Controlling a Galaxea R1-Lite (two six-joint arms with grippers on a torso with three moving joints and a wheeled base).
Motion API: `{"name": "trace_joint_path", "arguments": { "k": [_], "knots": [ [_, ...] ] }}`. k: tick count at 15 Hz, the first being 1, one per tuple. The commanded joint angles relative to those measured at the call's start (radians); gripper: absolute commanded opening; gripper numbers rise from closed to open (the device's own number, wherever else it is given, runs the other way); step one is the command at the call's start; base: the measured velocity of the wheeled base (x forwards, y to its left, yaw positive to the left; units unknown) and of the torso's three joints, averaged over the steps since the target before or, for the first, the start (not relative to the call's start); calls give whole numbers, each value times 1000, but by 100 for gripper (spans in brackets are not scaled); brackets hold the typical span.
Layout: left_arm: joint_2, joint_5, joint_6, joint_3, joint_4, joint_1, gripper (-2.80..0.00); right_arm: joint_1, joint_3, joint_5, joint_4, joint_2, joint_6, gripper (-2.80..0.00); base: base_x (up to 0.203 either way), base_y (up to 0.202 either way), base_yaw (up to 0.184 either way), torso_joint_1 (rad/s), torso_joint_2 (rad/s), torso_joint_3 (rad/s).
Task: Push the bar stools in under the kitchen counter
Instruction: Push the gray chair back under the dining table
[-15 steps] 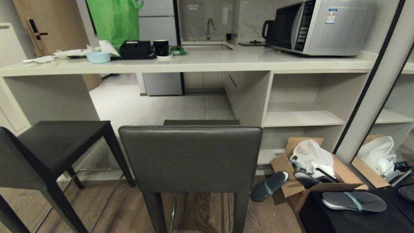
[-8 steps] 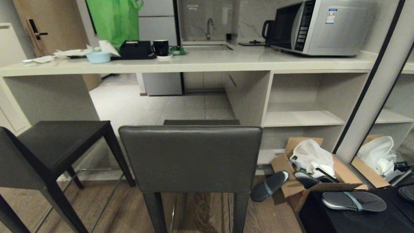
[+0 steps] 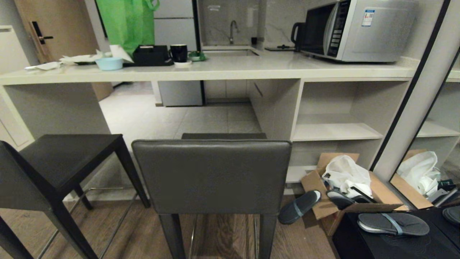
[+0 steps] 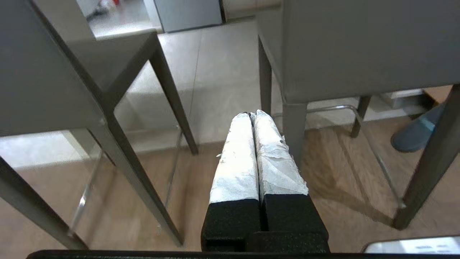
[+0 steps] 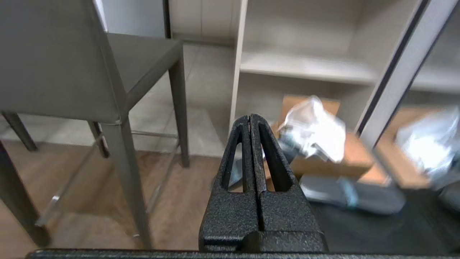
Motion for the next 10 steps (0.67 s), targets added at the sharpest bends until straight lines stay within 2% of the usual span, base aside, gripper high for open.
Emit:
{"name": "trace_joint_path", "arguments": {
  "k": [1, 4, 5, 8, 10],
  "knots": [
    [0, -2, -4, 13, -2, 1, -280, -1, 13, -16, 1, 0, 34, -280, 0, 0, 0, 0, 0, 0],
    [0, 5, -51, 13, -1, 1, -280, -1, 13, -23, 14, 0, 25, -280, 0, 0, 0, 0, 0, 0],
    [0, 5, -56, 13, -1, 1, -280, -1, 12, -47, 79, 0, 11, -280, 0, 0, 0, 0, 0, 0],
    [0, 12, -59, 13, -1, 1, -280, -3, 14, -37, 70, 1, -44, -280, 0, 0, 0, 0, 0, 0],
    [0, 21, -63, 13, -1, 1, -280, -3, 13, -34, 71, 1, -47, -280, 0, 0, 0, 0, 0, 0]
  ]
}}
